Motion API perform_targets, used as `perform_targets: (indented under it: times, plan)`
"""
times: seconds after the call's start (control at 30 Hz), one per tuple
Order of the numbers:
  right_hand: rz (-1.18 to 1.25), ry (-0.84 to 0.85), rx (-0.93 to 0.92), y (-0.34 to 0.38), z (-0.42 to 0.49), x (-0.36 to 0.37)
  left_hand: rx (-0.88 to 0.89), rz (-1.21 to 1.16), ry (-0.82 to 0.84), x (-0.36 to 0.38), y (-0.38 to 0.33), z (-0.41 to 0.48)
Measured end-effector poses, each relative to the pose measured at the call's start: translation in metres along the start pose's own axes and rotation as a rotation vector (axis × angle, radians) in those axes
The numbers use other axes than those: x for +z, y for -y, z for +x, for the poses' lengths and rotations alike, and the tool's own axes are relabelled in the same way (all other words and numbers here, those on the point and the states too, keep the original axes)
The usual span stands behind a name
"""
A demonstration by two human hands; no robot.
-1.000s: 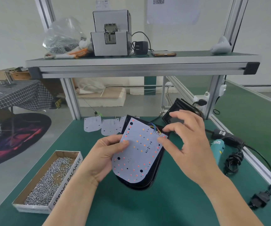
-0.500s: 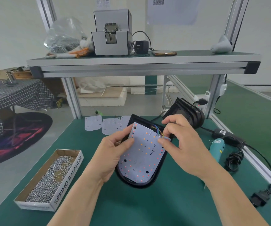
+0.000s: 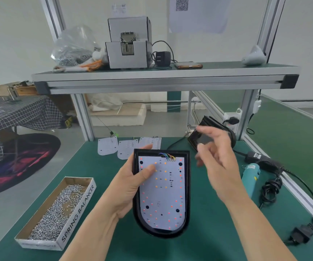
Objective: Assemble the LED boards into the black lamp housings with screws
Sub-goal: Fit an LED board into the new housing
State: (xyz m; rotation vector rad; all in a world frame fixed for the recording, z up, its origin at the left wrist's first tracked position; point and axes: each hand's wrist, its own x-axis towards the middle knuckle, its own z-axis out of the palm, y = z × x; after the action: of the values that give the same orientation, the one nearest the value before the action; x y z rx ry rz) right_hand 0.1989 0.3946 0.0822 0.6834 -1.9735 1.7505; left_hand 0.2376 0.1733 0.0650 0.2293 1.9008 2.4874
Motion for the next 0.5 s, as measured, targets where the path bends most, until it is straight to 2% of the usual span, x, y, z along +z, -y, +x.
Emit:
perform_targets:
  times: [0.07, 0.13, 0.17, 0.3, 0.4, 0.47, 0.5]
  plan:
    - [0.160, 0.241, 0.180, -0.004, 0.001, 0.001, -0.037, -0.035, 0.044, 0.002, 0.000, -0.001]
    - [0.169, 0.520, 0.287, -0.009, -0.006, 0.009, -0.071, -0.043, 0.086, 0.007, 0.000, 0.000]
    - [0.099, 0.551, 0.302, -0.010, -0.011, 0.014, -0.085, -0.047, 0.096, 0.008, 0.001, 0.000]
    - [-0.196, 0.435, 0.215, -0.014, -0.022, 0.026, -0.087, -0.078, 0.026, 0.005, 0.000, -0.001]
    - [-0.412, 0.514, 0.234, -0.026, -0.029, 0.025, -0.116, -0.076, -0.017, 0.007, 0.003, -0.003]
    - [-0.440, 0.568, 0.267, -0.028, -0.034, 0.023, -0.139, -0.097, -0.050, 0.010, 0.005, -0.004]
    - [-0.380, 0.592, 0.280, -0.028, -0.036, 0.022, -0.144, -0.101, -0.060, 0.011, 0.005, -0.005]
